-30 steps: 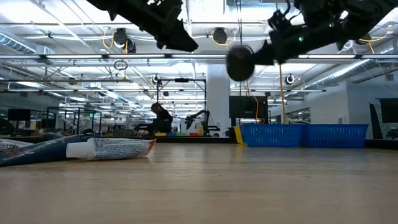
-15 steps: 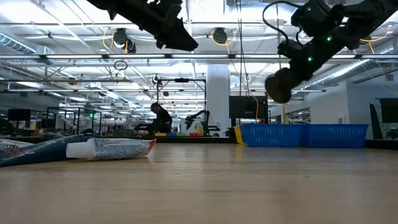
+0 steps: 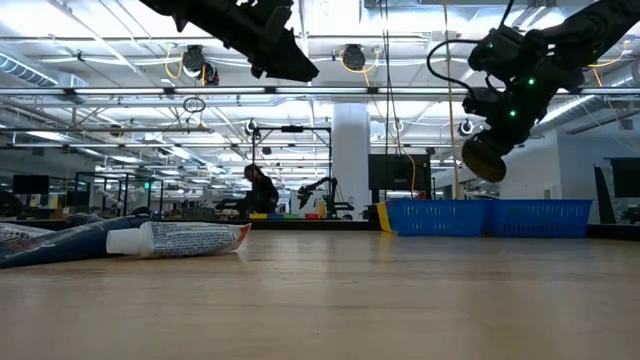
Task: Pick & Place Travel size toiletries
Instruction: Put the black hairbrush into the right yellow basket
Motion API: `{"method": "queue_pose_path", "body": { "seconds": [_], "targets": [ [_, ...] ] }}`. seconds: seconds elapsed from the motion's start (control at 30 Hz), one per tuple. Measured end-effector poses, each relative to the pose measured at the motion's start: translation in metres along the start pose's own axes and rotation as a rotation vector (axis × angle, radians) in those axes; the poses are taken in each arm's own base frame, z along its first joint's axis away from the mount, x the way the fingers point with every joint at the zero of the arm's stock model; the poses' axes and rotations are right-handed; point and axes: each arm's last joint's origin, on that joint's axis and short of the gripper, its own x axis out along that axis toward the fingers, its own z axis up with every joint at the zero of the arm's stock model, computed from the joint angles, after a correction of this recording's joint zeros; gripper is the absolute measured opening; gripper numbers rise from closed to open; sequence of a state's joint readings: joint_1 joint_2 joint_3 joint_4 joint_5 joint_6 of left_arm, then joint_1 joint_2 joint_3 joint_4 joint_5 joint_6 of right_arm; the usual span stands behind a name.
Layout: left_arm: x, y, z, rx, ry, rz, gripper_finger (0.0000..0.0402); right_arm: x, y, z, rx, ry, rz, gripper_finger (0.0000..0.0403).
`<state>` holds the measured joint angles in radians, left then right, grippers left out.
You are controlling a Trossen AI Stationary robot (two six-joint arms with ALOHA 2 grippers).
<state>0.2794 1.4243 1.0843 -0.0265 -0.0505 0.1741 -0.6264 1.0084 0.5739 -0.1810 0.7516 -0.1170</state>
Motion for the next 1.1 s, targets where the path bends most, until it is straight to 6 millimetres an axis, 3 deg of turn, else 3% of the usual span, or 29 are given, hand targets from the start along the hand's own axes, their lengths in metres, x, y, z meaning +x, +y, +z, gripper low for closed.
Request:
{"method": "queue_pose_path", "body": {
  "seconds": [0.47, 1.1],
  "targets": [
    [0.0, 0.0, 0.0, -0.004, 0.0, -0.001, 0.0157, 0.024, 0.004, -0.012, 0.005, 0.129, 0.172, 0.0019],
    [0.0, 0.0, 0.0, -0.003, 0.0, -0.001, 0.0157, 0.033, 0.007, -0.009, -0.078, 0.106, 0.092, 0.0034]
  ]
}}
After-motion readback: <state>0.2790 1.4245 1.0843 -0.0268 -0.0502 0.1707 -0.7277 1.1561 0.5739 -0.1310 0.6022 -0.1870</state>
